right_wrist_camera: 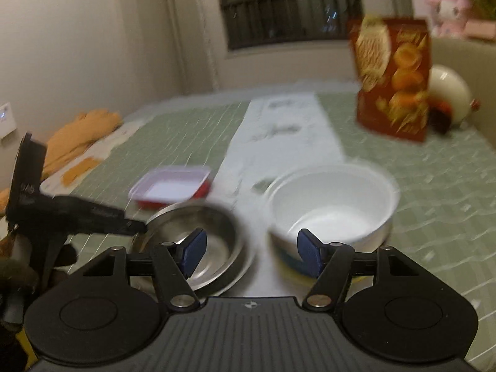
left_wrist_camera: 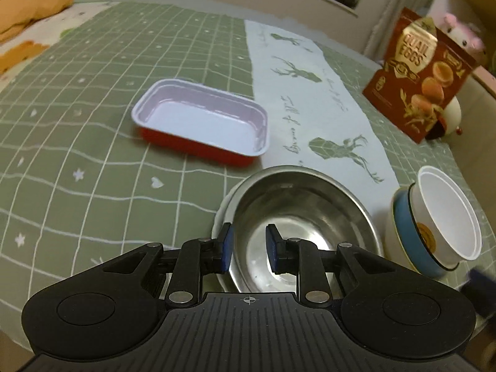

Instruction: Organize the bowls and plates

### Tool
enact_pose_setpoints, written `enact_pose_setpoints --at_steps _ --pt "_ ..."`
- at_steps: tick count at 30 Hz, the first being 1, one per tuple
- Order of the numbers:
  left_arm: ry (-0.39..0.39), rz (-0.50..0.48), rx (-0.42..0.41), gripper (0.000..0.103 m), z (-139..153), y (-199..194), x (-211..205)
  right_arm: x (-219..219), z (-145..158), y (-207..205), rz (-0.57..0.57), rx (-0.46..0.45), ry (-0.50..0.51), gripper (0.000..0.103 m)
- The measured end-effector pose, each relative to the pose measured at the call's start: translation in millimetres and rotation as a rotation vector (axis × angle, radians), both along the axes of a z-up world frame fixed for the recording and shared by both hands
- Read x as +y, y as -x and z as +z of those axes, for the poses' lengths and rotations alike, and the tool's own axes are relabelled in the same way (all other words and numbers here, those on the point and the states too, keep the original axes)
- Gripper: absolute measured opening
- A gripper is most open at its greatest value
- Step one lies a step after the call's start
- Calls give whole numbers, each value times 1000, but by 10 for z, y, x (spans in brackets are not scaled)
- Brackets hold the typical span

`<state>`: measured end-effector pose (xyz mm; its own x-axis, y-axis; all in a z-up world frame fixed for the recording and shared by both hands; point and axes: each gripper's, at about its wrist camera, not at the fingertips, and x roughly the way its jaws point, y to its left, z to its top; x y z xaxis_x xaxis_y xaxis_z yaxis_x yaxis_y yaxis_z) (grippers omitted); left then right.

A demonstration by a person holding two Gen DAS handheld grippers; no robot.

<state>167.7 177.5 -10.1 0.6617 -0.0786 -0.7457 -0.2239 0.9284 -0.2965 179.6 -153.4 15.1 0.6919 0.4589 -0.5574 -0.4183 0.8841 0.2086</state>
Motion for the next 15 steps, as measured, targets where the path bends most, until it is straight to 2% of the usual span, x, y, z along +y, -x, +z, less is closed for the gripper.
enact_pose_setpoints --at_steps 3,7,10,12,15 --pt "24 25 -9 25 -11 51 60 149 -216 -67 14 89 -6 65" --pt "59 58 -12 25 -33 118 152 342 -345 26 72 101 1 65" --pt "59 69 13 26 -88 101 190 415 -451 -51 23 140 -7 65" --pt "74 61 46 32 -155 72 204 422 -521 -132 -13 183 -17 65" --pt "90 40 78 32 -239 15 185 458 -646 -251 -35 246 -43 65"
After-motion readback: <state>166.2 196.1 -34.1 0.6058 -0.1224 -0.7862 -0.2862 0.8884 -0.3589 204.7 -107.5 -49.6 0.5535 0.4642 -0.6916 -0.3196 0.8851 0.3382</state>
